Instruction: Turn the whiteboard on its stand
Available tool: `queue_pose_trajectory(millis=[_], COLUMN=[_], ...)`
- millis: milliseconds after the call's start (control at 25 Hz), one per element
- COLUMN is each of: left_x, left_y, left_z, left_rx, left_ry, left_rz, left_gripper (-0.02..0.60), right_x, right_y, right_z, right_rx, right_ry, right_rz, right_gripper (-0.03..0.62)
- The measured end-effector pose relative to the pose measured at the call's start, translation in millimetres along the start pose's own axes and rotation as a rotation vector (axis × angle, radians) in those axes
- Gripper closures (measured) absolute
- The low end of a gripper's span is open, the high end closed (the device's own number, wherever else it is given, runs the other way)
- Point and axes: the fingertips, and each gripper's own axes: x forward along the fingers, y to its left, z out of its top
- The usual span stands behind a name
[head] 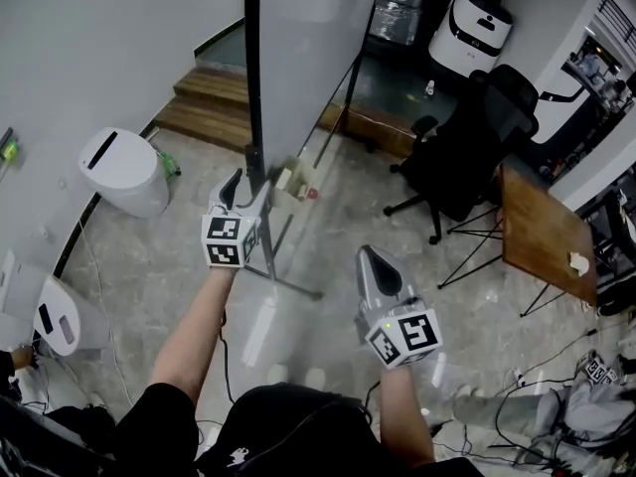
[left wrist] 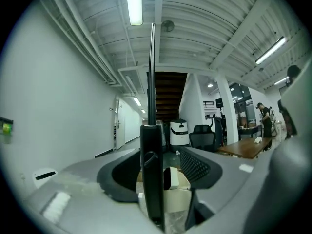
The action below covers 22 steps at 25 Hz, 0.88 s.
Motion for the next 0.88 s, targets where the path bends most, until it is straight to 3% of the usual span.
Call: queue_pose_trajectory(millis=[400, 880], left_x=[47.9, 61.4], left_y=[16.0, 17.0], left_z=[-10.9, -17.7], left_rx=[0.023, -0.036], left_ry=[0.04, 0.064], left_rz=[0.038, 0.072], left_gripper=[0.307, 0.382], right_x=[-4.4, -8.1], right_y=[-27.6, -36.1], right_z=[-3.9, -2.9], right_rx=[0.02, 0.02], right_ry=[0.016, 0.021], right_rz=[-0.047, -0.061], right_gripper=[0.588, 0.588])
